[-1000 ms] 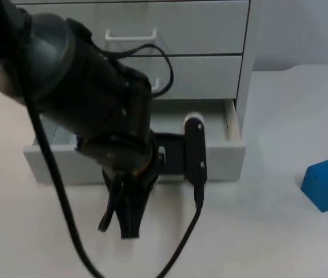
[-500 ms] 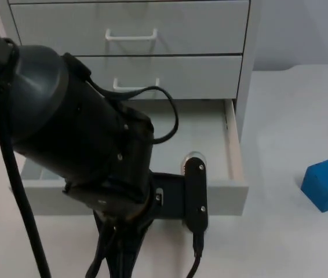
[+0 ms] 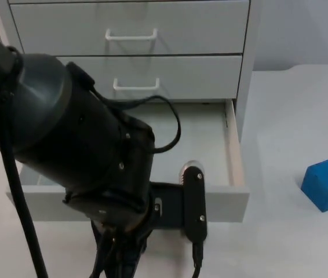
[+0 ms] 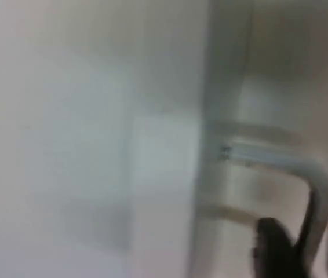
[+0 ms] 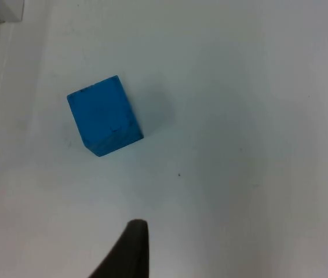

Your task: Open the drawer with the left hand, place the block into the drawer with the right hand, then close the drawer with the left hand.

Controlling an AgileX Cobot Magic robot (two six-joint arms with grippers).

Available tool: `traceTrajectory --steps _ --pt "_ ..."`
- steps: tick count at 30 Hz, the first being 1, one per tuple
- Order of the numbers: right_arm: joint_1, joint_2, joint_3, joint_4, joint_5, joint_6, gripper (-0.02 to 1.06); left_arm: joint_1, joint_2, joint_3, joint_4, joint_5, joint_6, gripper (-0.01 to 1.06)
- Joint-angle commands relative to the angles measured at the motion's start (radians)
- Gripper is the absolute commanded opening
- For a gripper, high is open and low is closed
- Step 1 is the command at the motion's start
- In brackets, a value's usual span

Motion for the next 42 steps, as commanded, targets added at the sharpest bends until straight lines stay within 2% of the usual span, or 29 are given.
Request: traceTrajectory --steps 1,3,4,5,7,14,18,23,30,39,42 --pt "-0.006 -0.003 -0.004 0.000 -0.002 -0.002 1.05 -0.005 0.009 0.017 -0.061 -0.009 -0.020 0.43" --pt "-0.006 -0.003 -0.004 0.000 -0.002 -0.002 1.05 -0.005 -0.007 0.017 -0.061 -0.007 -0.020 0.65" --pt "-0.006 -0.003 -0.004 0.000 -0.002 -0.002 1.05 -0.005 -0.013 0.017 -0.061 -0.007 -0.020 0.72" --pt "-0.006 -0.003 -0.004 0.000 -0.002 -0.002 1.05 -0.005 -0.013 0.017 -0.061 -0.007 -0.020 0.72" --pt "-0.006 -0.003 -0.004 0.000 -0.002 -0.002 1.05 -0.005 -0.039 0.017 -0.065 -0.002 -0.020 0.80" --pt "-0.006 -0.003 -0.004 0.000 -0.002 -0.002 1.05 -0.005 -0.136 0.017 -0.152 0.018 0.000 0.81" --pt "-0.006 -0.003 -0.004 0.000 -0.002 -0.002 1.05 -0.005 -0.231 0.017 -0.289 0.069 0.100 0.81" --pt "-0.006 -0.003 -0.004 0.000 -0.002 -0.002 1.05 -0.005 -0.352 0.017 -0.393 0.081 0.147 0.81" --pt "-0.006 -0.003 -0.004 0.000 0.002 -0.002 1.05 -0.005 -0.452 0.017 -0.442 0.083 0.149 0.81" --pt "-0.006 -0.003 -0.004 0.004 0.012 -0.002 1.05 -0.003 -0.522 0.017 -0.459 0.139 0.145 0.81" --pt "-0.006 -0.003 -0.004 0.004 0.012 -0.002 1.05 0.045 -0.552 0.017 -0.463 0.148 0.121 0.81"
